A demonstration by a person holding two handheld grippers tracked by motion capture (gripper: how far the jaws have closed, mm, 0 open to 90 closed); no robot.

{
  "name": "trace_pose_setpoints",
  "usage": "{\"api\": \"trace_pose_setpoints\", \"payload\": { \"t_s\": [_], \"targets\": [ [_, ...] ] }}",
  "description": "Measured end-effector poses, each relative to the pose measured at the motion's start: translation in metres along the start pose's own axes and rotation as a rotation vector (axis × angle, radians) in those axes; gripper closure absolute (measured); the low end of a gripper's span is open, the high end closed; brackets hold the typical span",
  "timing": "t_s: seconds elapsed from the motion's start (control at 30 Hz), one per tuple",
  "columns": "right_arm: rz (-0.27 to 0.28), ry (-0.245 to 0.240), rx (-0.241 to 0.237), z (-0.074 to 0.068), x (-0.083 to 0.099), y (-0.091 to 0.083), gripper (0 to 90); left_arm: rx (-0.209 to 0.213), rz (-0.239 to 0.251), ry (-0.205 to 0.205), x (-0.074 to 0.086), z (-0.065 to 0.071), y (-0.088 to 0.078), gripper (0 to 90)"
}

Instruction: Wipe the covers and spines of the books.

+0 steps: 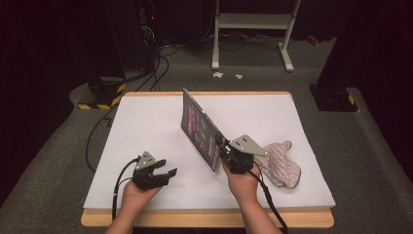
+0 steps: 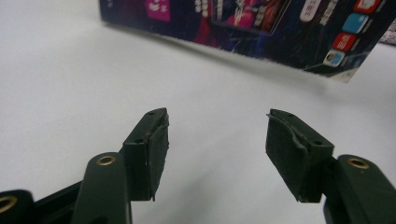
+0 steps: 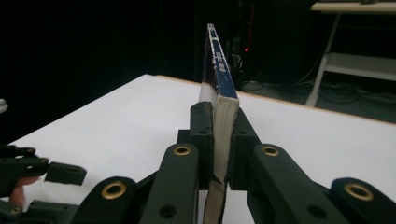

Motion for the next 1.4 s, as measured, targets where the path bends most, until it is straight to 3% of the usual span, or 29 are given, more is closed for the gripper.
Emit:
{"api": "trace_pose_setpoints", "payload": {
  "t_s": [0.2,0.47,0.63,0.77,0.97,1.4],
  "targets": [
    [0.031,-0.018,0.049,0.018,-0.013,-0.01,84.5,-0.003,0.002,-0.005,0.0,-0.002,-0.001,39.3],
    [0.056,-0.047,0.16,0.05,-0.025,-0.025,84.5,-0.003,0.003,-0.009,0.0,-0.003,-0.001,39.3],
    [0.053,-0.079,0.235,0.07,-0.025,-0.036,84.5,-0.004,0.0,-0.009,0.001,-0.004,0.0,39.3],
    [0.037,-0.109,0.281,0.078,-0.017,-0.04,84.5,-0.002,-0.001,-0.01,0.001,-0.004,0.001,39.3],
    [0.044,-0.1,0.235,0.063,-0.006,-0.036,84.4,-0.002,-0.006,-0.012,0.002,-0.004,0.002,39.3],
    [-0.013,-0.083,0.088,0.009,0.023,-0.002,84.4,-0.008,-0.009,-0.017,0.003,-0.008,0.0,39.3]
  ]
}}
Point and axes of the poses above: each handheld gripper's, and its own axes: y roughly forward along the jaws, x roughly out of its underside, z roughly to its right, the point moved 6 cm from there along y, roughly forward along the jaws, and after that the axes turned 10 degrees about z, right-handed, at the moved point
